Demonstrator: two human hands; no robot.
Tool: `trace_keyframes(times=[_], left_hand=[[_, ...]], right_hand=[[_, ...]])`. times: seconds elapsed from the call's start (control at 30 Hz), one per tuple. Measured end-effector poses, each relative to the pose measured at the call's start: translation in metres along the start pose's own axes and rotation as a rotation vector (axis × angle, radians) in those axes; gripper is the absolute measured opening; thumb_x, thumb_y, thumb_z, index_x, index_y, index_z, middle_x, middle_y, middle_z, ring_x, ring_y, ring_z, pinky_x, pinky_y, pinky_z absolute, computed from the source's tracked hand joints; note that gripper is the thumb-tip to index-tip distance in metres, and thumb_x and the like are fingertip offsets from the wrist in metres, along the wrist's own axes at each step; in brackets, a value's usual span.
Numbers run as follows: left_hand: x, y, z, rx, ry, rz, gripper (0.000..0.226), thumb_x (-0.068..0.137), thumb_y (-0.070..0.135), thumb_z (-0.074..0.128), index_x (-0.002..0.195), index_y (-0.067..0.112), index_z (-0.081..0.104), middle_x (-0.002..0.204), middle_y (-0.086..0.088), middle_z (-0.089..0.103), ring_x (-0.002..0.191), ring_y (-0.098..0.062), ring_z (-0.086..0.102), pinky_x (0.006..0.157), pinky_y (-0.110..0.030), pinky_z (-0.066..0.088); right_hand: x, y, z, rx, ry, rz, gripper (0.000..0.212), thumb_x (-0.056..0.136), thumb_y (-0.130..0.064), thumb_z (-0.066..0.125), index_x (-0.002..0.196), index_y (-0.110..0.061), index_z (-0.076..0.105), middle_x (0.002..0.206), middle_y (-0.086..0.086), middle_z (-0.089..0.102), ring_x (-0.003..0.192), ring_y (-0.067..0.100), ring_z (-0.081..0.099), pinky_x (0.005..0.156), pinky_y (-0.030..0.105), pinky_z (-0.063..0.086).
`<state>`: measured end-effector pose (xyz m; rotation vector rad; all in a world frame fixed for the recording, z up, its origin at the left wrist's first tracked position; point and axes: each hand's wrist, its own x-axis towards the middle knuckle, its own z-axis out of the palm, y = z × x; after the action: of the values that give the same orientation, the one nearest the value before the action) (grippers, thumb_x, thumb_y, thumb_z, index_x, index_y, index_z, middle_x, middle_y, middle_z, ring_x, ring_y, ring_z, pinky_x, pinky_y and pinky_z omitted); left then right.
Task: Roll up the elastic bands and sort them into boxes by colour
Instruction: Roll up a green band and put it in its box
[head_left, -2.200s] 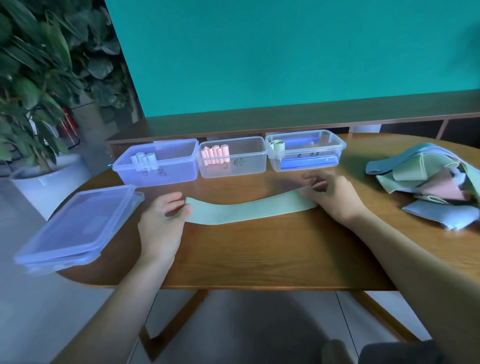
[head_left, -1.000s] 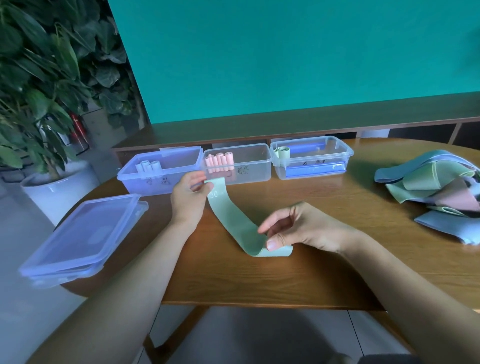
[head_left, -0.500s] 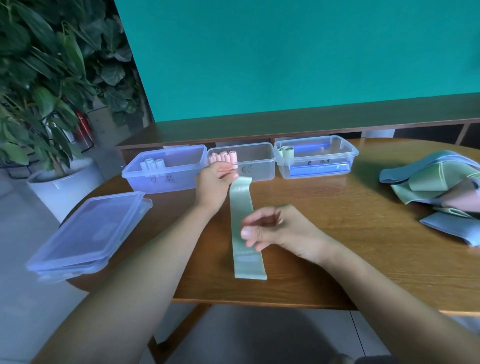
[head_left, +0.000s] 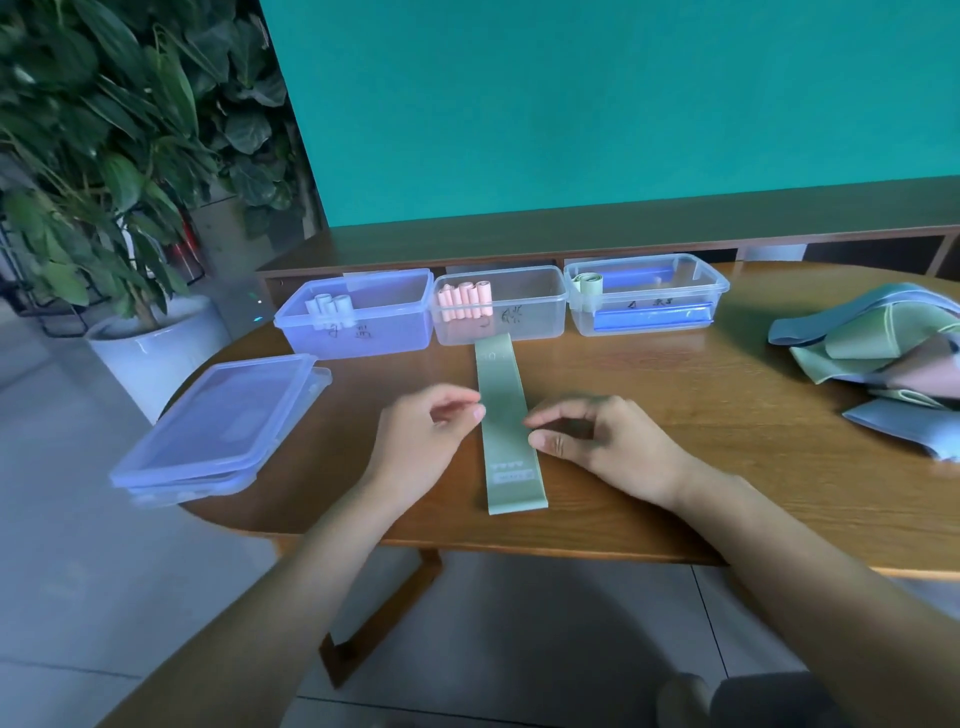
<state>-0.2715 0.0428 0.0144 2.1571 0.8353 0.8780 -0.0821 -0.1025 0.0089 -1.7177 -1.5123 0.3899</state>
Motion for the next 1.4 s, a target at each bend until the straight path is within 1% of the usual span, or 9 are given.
trace_keyframes(times=[0.23,0.47,0.63,0.73,0.9,1.03,1.17,1.3,1.4], left_hand=[[-0.052,0.004,-0.017,0.15,-0.115,0.132,0.02,0.092,0.042,0.065,0.105,0.031,0.076,0.104,0.026,0.071,0.103,0.007,0.062,0.089,-0.011,0.047],[-0.066,0.002,-0.012,0.318,-0.227,0.3,0.061,0.09,0.072,0.044,0.13,0.031,0.065,0.133,0.022,0.057,0.129,0.006,0.041,0.101,0.0,0.02],[-0.065,-0.001,-0.011,0.352,-0.235,0.317,0.062,0.089,0.077,0.04,0.131,0.037,0.063,0.14,0.019,0.055,0.135,0.004,0.038,0.112,-0.026,0.032],[-0.066,-0.002,-0.011,0.357,-0.256,0.317,0.061,0.087,0.078,0.041,0.13,0.041,0.062,0.142,0.021,0.053,0.136,0.006,0.035,0.113,-0.028,0.031],[-0.067,-0.001,-0.012,0.278,-0.226,0.328,0.054,0.084,0.072,0.054,0.125,0.04,0.066,0.135,0.023,0.056,0.132,0.005,0.041,0.111,-0.03,0.038],[-0.071,0.002,-0.009,0.175,-0.216,0.389,0.036,0.083,0.051,0.073,0.112,0.03,0.075,0.115,0.021,0.066,0.119,-0.001,0.055,0.099,-0.03,0.049],[-0.072,0.004,-0.004,0.16,-0.2,0.413,0.016,0.086,0.036,0.077,0.098,0.025,0.079,0.1,0.018,0.07,0.105,-0.005,0.062,0.087,-0.033,0.053],[-0.072,0.006,-0.003,0.169,-0.198,0.405,0.014,0.087,0.035,0.075,0.095,0.024,0.08,0.097,0.017,0.071,0.102,-0.005,0.063,0.085,-0.031,0.054],[-0.072,0.008,-0.003,0.18,-0.194,0.39,0.015,0.087,0.036,0.074,0.096,0.025,0.081,0.098,0.017,0.071,0.1,-0.005,0.063,0.085,-0.032,0.055]], right_hand=[[-0.017,0.007,0.008,-0.212,0.002,-0.158,0.029,0.095,-0.043,0.064,0.114,-0.023,0.075,0.117,-0.016,0.07,0.113,-0.003,0.06,0.103,0.018,0.042],[-0.022,0.003,0.011,-0.381,-0.084,-0.203,0.054,0.099,-0.062,0.042,0.13,-0.026,0.068,0.135,-0.01,0.064,0.131,0.008,0.051,0.114,0.032,0.038],[-0.024,-0.001,0.011,-0.36,-0.027,-0.242,0.042,0.101,-0.049,0.052,0.12,-0.02,0.074,0.125,-0.007,0.07,0.123,0.009,0.059,0.107,0.028,0.043],[-0.026,-0.004,0.01,-0.348,0.007,-0.24,0.039,0.099,-0.047,0.054,0.113,-0.019,0.077,0.121,-0.006,0.072,0.118,0.008,0.062,0.105,0.026,0.044],[-0.027,-0.005,0.01,-0.347,0.002,-0.24,0.043,0.097,-0.05,0.054,0.114,-0.018,0.076,0.121,-0.005,0.072,0.119,0.007,0.061,0.105,0.026,0.045],[-0.029,-0.007,0.01,-0.352,-0.003,-0.238,0.044,0.096,-0.052,0.054,0.115,-0.018,0.075,0.122,-0.006,0.071,0.119,0.007,0.06,0.105,0.027,0.046],[-0.029,-0.008,0.01,-0.342,-0.008,-0.222,0.046,0.095,-0.053,0.055,0.118,-0.018,0.074,0.126,-0.006,0.068,0.121,0.008,0.059,0.106,0.029,0.046],[-0.033,-0.01,0.008,-0.246,0.036,-0.267,0.025,0.091,-0.039,0.07,0.109,-0.023,0.077,0.124,-0.009,0.068,0.118,0.003,0.059,0.106,0.023,0.042],[-0.04,-0.017,0.008,-0.086,-0.023,-0.268,0.016,0.087,-0.033,0.076,0.095,-0.019,0.079,0.109,-0.009,0.072,0.106,0.006,0.066,0.096,0.028,0.05]])
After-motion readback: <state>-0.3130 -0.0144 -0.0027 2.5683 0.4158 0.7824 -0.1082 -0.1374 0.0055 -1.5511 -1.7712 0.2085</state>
